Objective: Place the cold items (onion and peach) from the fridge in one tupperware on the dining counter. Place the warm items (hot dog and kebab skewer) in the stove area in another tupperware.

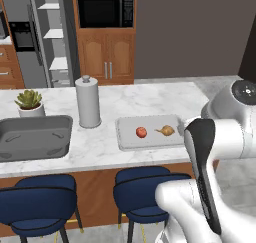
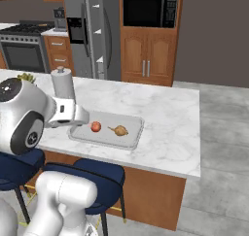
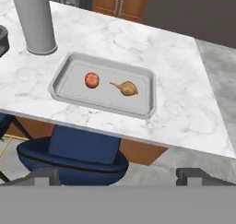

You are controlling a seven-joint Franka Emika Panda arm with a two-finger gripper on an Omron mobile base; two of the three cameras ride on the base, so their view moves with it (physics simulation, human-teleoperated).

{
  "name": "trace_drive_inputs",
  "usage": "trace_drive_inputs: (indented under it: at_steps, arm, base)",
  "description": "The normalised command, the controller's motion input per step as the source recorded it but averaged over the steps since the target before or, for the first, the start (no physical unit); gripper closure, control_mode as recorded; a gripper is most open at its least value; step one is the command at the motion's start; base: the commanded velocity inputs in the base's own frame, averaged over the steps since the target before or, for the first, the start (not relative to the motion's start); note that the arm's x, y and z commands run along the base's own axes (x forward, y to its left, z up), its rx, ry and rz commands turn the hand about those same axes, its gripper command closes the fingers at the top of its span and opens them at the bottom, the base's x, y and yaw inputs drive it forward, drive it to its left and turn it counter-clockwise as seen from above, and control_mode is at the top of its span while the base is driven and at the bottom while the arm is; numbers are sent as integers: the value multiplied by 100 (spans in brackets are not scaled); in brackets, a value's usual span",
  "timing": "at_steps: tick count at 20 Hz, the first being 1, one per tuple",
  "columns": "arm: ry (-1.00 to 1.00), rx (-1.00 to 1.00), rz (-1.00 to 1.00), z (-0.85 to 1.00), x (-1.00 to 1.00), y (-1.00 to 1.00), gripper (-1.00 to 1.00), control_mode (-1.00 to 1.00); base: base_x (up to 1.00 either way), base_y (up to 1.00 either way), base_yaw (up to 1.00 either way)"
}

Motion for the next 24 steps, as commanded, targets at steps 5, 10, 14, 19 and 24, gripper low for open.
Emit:
trace_drive_inputs:
  at_steps: [5, 10, 14, 19, 24]
  arm:
    - [0, 0, 0, 0, 0, 0, -100, 100]
    - [0, 0, 0, 0, 0, 0, -100, 100]
    - [0, 0, 0, 0, 0, 0, -100, 100]
    - [0, 0, 0, 0, 0, 0, -100, 100]
    - [0, 0, 0, 0, 0, 0, -100, 100]
  base:
    - [-89, 69, 5]
    - [-76, 85, 19]
    - [-19, 100, 0]
    - [-6, 100, -1]
    - [0, 100, 0]
